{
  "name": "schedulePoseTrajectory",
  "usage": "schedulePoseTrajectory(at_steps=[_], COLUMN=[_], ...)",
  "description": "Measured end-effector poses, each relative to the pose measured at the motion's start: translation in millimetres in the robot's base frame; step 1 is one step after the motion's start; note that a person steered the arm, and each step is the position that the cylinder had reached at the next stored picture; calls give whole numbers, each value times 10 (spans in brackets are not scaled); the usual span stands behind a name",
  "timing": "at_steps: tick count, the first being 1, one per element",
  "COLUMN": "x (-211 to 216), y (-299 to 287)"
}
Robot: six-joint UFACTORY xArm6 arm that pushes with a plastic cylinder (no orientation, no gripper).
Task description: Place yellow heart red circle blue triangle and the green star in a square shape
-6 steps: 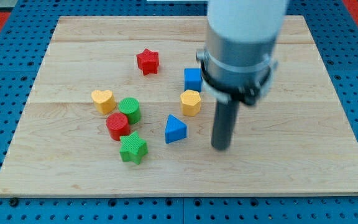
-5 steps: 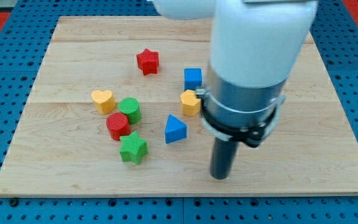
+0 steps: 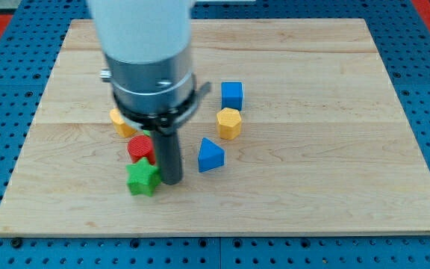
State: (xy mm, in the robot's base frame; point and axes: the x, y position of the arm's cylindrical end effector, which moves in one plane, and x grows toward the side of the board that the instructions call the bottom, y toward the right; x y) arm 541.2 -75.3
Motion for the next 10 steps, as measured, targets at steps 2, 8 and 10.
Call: schedulePoseTrajectory(at_steps=[2, 8, 10], x=[-49, -654, -1191], y=[350, -938, -610])
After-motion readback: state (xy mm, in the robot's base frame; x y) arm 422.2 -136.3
